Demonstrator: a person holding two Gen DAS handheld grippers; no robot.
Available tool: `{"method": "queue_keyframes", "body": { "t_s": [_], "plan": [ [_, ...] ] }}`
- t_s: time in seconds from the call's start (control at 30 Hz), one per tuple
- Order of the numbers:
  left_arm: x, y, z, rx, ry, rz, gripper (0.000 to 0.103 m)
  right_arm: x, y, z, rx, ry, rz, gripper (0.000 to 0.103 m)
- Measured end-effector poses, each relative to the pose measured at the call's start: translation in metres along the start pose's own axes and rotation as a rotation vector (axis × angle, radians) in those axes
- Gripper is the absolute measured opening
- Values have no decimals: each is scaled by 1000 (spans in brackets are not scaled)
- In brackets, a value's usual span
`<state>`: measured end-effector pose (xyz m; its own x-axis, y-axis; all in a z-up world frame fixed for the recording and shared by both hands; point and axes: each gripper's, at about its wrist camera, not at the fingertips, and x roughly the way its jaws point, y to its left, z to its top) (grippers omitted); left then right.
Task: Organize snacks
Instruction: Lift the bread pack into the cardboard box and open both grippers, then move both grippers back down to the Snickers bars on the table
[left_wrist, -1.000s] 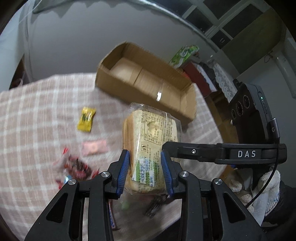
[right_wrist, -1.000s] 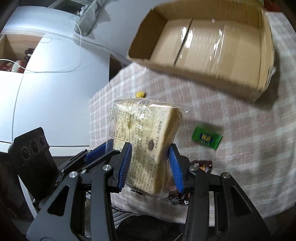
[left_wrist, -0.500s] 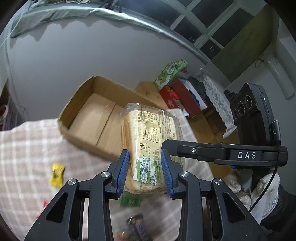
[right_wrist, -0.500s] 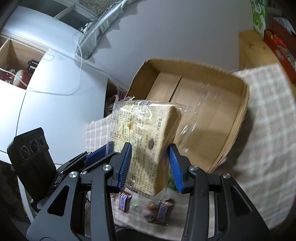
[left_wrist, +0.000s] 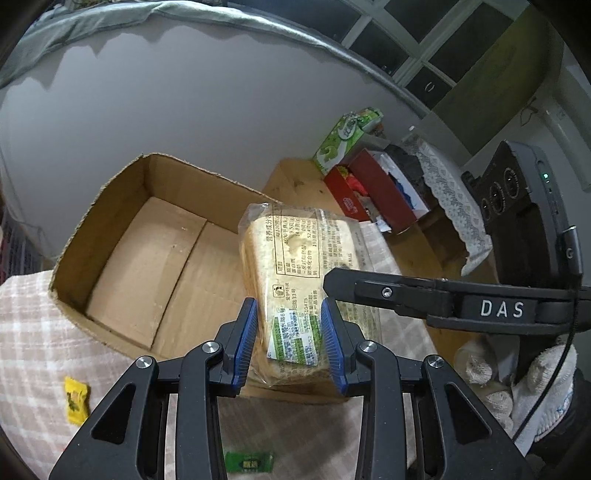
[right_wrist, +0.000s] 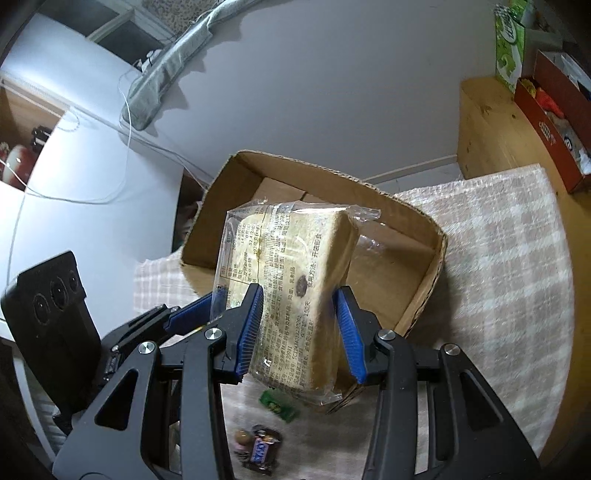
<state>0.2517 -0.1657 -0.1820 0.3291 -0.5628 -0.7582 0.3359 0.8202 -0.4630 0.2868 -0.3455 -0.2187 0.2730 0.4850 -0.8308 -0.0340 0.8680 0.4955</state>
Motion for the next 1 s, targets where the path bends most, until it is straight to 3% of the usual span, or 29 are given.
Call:
{"method": "queue_keyframes", "body": {
  "t_s": [0.13,0.37,0.47,0.8,1.0],
  "plan": [
    [5,-1,-2,15,13,39,32,2,-1,2,-18,-5,-71,43],
    [-18,0,-4,30,-8,46,32,-8,12,-7,-52,-13,-87,44],
    [-34,4,-6,34,-22,56,32,-15,22,-16,-73,-21,-93,49],
    [-106,38,-38,-2,-52,114,32,-42,56,-72,-160,-117,-119,71],
    [-137,60,-76,-56,-41,143,32,-40,67,-111,-191,-86,-155,72]
  ]
}}
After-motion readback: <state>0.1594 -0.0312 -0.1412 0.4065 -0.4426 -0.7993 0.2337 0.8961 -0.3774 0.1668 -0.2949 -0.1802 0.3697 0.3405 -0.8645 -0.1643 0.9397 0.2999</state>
